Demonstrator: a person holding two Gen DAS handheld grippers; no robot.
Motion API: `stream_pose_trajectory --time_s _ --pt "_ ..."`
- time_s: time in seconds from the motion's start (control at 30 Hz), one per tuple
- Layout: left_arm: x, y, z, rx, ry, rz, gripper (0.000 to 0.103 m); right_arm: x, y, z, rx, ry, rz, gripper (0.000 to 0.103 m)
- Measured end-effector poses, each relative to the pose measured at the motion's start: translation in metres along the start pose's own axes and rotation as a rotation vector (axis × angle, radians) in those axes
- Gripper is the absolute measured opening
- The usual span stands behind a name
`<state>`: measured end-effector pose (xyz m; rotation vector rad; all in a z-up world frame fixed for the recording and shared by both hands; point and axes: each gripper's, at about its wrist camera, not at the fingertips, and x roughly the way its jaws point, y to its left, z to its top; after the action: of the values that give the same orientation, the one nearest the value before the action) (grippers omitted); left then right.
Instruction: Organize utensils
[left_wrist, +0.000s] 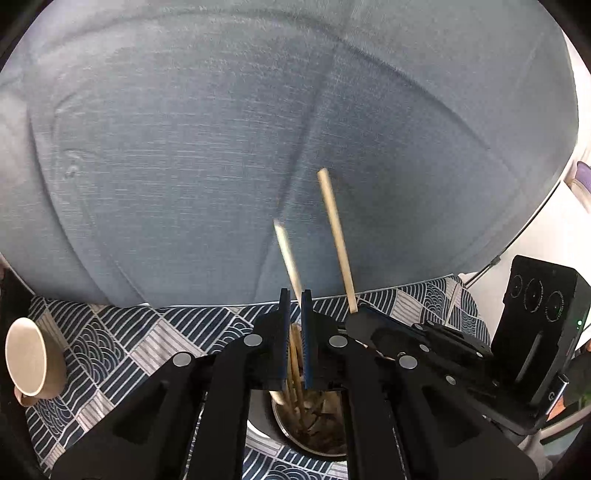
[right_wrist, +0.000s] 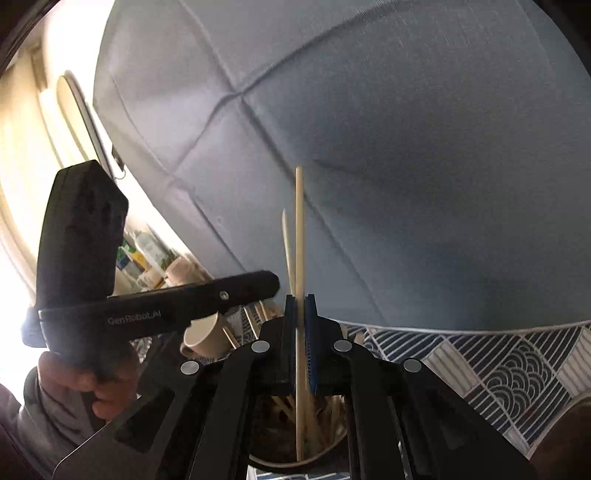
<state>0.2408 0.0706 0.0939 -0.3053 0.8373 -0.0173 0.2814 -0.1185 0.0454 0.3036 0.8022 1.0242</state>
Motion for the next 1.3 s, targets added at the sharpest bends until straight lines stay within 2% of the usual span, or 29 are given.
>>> stream_pose_trajectory --time_s 0.2,0.27,0.33,0.4,0.53,0.57,0.6,0.7,0.8,0.93,1.0,1.07,1.3 --pt "-0.011 -0.002 -0.003 -0.005 0.003 -0.006 0.006 -0.007 0.0 -0.002 0.006 -0.006 -0.009 0.008" --pt "-0.016 -0.006 -0.005 -0.008 0.013 -0.016 0.014 -0.01 0.001 -0.003 0.003 -0.015 -0.026 0.008" --pt "-0.022 -0.011 -0.009 0.01 0.002 0.001 0.026 -0.019 0.003 -0.003 -0.01 -0.048 -0.08 0.009" --pt "-0.032 -0.014 -0.014 0.008 -0.013 0.021 0.033 -0.03 0.01 -0.003 -0.029 -0.081 -0.128 0.009" --pt "-0.044 -0.018 -0.02 0.007 -0.022 0.069 0.04 -0.035 0.025 -0.005 -0.083 -0.056 -0.182 0.01" --pt "-0.047 -0.02 -0.023 0.006 -0.019 0.072 0.043 -0.035 0.029 -0.007 -0.103 -0.049 -0.205 0.016" --pt "-0.049 -0.021 -0.026 0.005 -0.016 0.075 0.05 -0.036 0.034 -0.009 -0.119 -0.042 -0.226 0.027" --pt "-0.058 -0.022 -0.038 0.006 -0.018 0.094 0.059 -0.043 0.047 -0.016 -0.154 -0.029 -0.277 0.043" --pt "-0.071 -0.02 -0.051 0.001 -0.031 0.13 0.069 -0.056 0.056 -0.024 -0.143 -0.031 -0.297 0.051" --pt "-0.085 -0.017 -0.068 -0.009 -0.049 0.183 0.097 -0.07 0.067 -0.041 -0.146 -0.035 -0.35 0.068" --pt "-0.088 -0.015 -0.077 -0.001 -0.035 0.196 0.097 -0.076 0.073 -0.051 -0.149 -0.032 -0.385 0.081" --pt "-0.091 -0.015 -0.086 0.007 -0.009 0.198 0.097 -0.083 0.079 -0.061 -0.154 -0.032 -0.408 0.085" --pt "-0.105 -0.013 -0.118 0.01 0.031 0.214 0.097 -0.106 0.09 -0.089 -0.144 0.012 -0.48 0.089"
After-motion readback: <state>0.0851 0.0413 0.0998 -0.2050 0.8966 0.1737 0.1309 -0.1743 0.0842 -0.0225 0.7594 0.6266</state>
